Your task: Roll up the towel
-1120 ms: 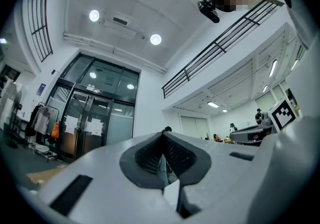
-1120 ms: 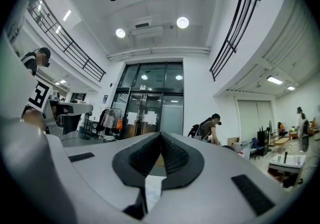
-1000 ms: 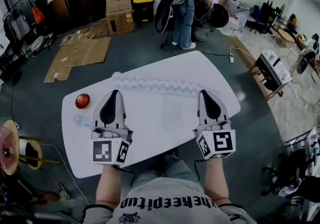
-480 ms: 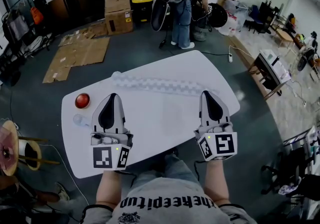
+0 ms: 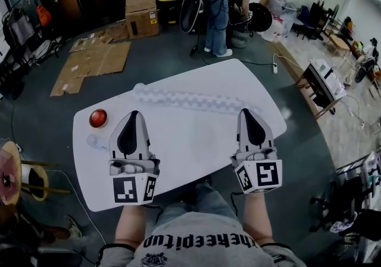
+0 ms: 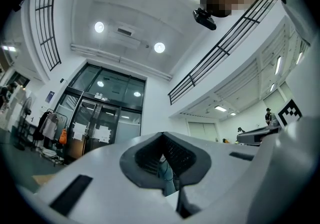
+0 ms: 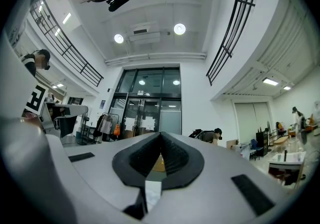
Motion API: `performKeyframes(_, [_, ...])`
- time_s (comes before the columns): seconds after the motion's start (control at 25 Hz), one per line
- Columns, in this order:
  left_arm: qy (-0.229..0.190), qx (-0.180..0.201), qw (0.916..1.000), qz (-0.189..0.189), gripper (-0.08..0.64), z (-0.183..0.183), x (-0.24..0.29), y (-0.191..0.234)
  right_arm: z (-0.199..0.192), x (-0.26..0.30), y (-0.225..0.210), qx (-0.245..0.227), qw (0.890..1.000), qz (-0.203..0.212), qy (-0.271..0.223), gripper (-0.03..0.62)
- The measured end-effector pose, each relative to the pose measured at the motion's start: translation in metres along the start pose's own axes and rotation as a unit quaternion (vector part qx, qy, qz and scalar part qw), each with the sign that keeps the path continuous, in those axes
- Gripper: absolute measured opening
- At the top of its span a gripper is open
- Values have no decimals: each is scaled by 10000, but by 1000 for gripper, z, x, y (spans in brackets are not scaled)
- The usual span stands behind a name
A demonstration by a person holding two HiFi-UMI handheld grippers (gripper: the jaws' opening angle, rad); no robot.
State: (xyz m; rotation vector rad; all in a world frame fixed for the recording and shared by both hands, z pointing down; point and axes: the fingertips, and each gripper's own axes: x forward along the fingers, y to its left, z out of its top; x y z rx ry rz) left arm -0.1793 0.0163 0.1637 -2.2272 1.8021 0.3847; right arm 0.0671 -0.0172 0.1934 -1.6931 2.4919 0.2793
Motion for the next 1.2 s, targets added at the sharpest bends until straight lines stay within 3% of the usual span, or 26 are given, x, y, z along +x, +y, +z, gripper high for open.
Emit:
performKeyframes(0.52, [104,29,9999,66,5,-2,1,7,1,2,13,-52,10000,19,-1,2])
performKeyframes(1.2, [-42,403,9991,-138,5,-2,3,-4,1,3,17,-63,10000,23,-14,2])
